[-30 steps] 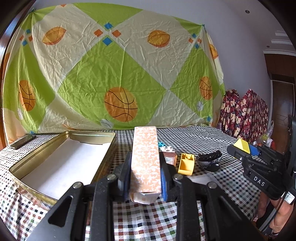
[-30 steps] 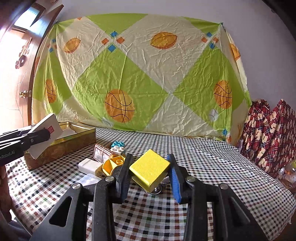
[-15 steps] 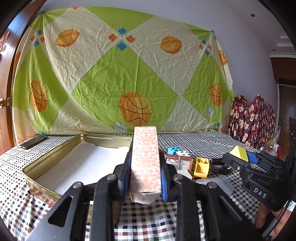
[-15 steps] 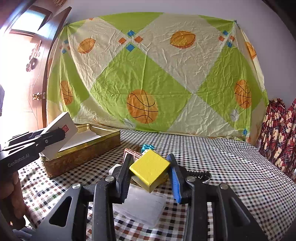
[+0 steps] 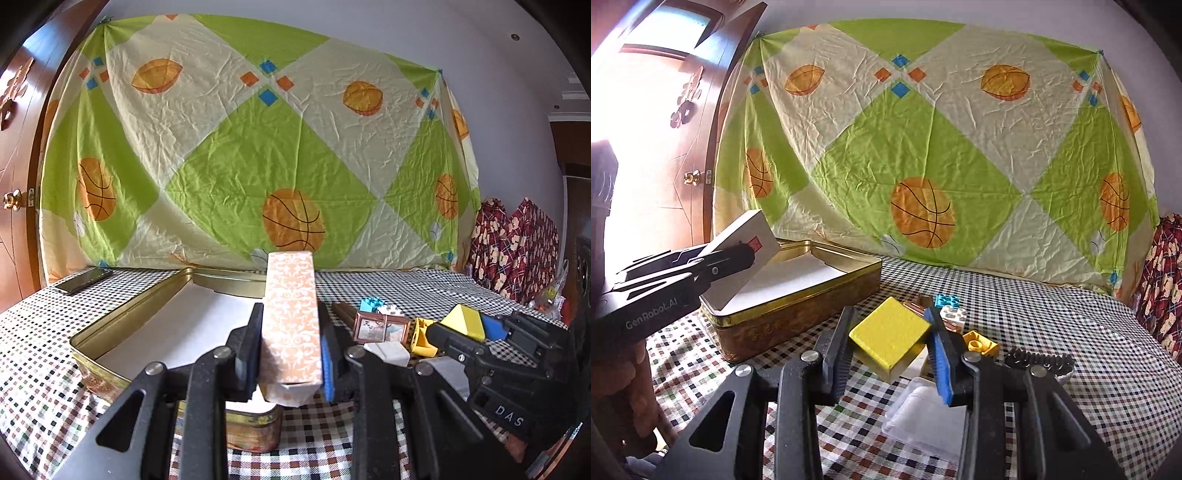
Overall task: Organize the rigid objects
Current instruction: 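Carry the paper box with the left gripper and the yellow cube with the right gripper over the gold tin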
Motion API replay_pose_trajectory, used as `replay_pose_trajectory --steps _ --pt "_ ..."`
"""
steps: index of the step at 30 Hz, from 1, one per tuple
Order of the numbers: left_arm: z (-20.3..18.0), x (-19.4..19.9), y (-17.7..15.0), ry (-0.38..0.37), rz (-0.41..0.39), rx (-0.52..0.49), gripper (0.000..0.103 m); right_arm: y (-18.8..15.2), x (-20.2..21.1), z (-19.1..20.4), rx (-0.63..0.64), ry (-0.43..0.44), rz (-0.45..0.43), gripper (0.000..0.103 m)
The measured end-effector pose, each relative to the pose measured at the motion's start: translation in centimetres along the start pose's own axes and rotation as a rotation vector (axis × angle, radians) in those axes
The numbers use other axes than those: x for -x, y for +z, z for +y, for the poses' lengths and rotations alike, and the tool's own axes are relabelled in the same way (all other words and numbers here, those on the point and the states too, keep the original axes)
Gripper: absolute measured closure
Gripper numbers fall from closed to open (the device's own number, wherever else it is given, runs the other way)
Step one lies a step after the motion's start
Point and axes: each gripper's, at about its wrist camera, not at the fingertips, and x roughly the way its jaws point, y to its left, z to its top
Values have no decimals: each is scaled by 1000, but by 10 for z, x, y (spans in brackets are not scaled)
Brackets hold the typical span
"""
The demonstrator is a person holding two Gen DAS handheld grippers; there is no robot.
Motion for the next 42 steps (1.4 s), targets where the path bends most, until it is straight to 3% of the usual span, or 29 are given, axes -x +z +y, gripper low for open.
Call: replay_pose_trajectory --steps 42 --pt "68 -2 4 94 49 65 79 21 -36 75 55 200 110 63"
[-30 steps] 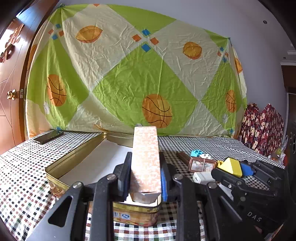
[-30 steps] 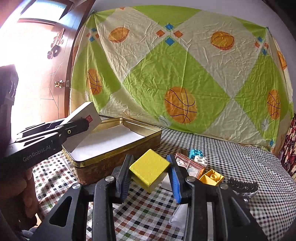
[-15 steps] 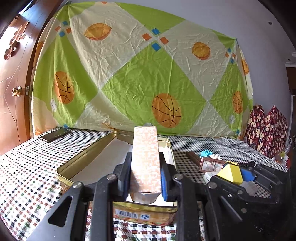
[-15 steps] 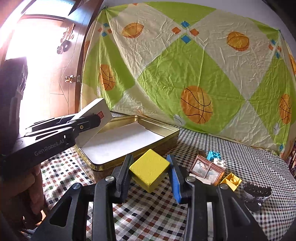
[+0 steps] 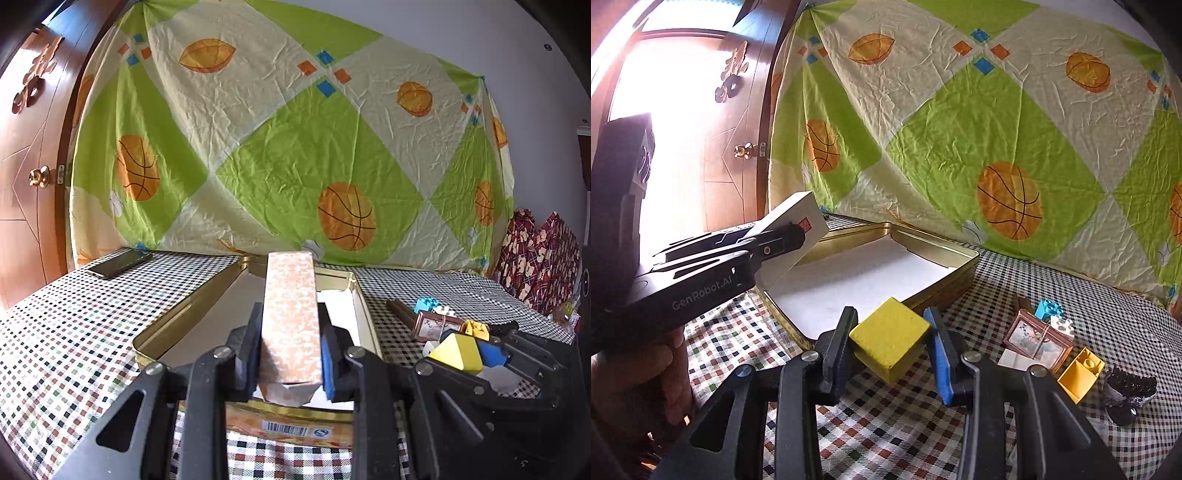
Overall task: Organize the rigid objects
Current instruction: 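Carry the paper box with the left gripper and the yellow cube with the right gripper over the gold tin, then lower the paper box and yellow cube into the tin and open both grippers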
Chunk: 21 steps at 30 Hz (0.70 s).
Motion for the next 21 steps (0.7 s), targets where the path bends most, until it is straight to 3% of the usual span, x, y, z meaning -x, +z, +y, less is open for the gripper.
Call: replay_pose_trajectory --steps 10,21 --pt "4 -4 4 13 21 -15 79 13 -5 8 17 23 0 63" --pt "11 -22 15 0 98 -31 79 30 -20 9 26 53 15 63"
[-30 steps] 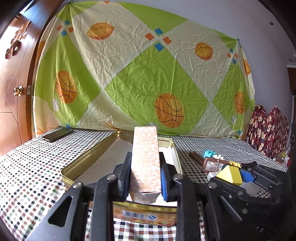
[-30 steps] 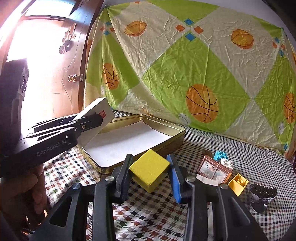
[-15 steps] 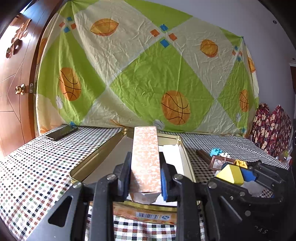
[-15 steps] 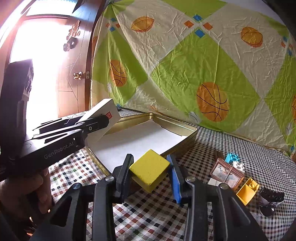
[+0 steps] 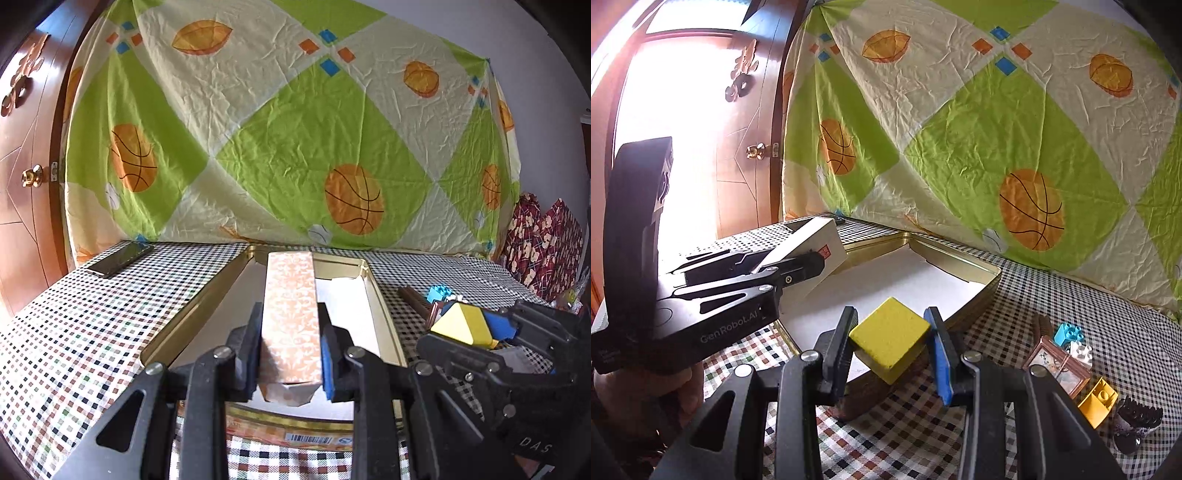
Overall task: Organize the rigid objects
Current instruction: 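Lower the paper box and yellow cube into the tin and open both grippers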
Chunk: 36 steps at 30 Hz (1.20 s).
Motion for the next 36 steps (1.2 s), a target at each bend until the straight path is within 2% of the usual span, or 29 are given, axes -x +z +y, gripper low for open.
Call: replay_pose_trajectory --steps 8,11,20,26,27,30,31,34,36 --pt "7 -32 24 -3 118 -29 79 36 -43 -30 -44 17 68 63" --pt "12 -51 32 -34 199 -20 79 48 -70 -43 -75 25 119 63" --pt "18 -101 50 22 339 -73 79 56 -134 -56 -122 11 227 63" --pt "16 -120 58 69 368 -117 77 55 -155 -61 -134 -3 270 63" --pt "14 -123 58 82 374 -132 76 56 -157 -62 -133 -10 274 62" --pt "16 -123 59 123 366 -132 64 54 -154 -65 -155 -11 284 38" --pt "18 -121 59 115 360 -120 58 53 -149 -67 -163 -14 273 32" --pt "21 -104 59 88 312 -64 38 50 -127 -72 -178 3 256 31" --pt "16 -83 56 69 257 -59 34 45 -104 -77 -168 6 241 30"
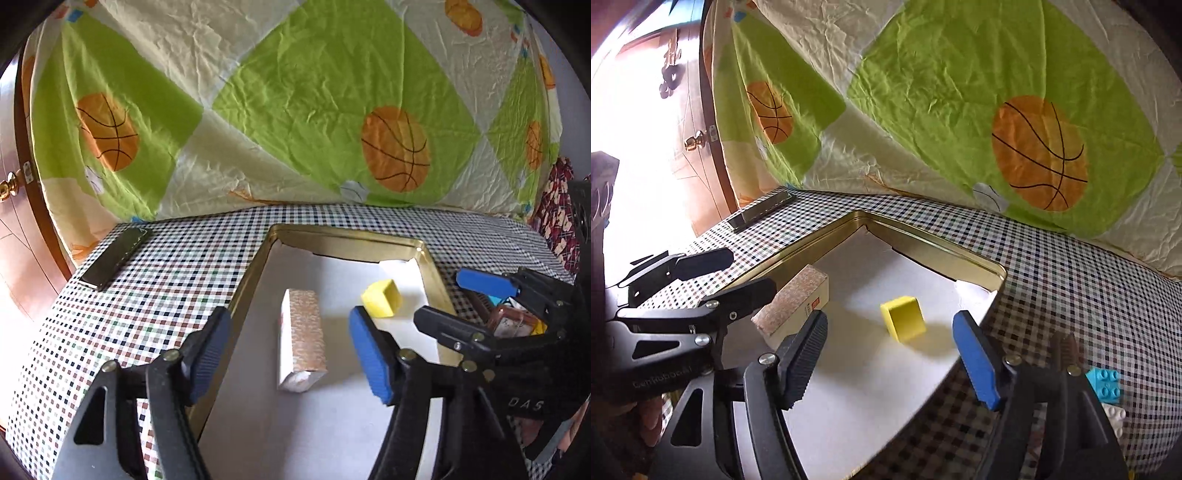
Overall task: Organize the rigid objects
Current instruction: 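Lower the paper box and yellow cube into the tin and open both grippers, then grasp the clear plastic container with the right gripper while the left gripper grasps the white box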
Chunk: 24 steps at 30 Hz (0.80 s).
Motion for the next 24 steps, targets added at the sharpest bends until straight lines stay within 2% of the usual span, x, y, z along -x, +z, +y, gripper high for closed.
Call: replay_pose_trajectory --steps 3,5,7,10,13,18,24 --pt "-10 31 -16 -37 -84 14 23 -24 39 -16 11 -25 -36 27" --pt "-19 48 -29 -66 -127 27 9 -43 66 -28 16 -64 -67 22" --pt "-30 62 -41 -110 -165 36 8 -65 91 -41 2 -113 -86 20" --pt "-52 71 -57 -148 -178 27 6 -99 123 -64 -77 -177 -91 19" --pt "-76 73 -70 -158 -178 -19 4 -128 146 -80 -158 -199 -104 16" --pt "-107 69 -81 -183 -152 -74 4 -154 151 -86 -197 -194 -76 12" --pt "-123 66 -87 -175 -138 -107 4 -157 130 -89 -256 -178 7 10"
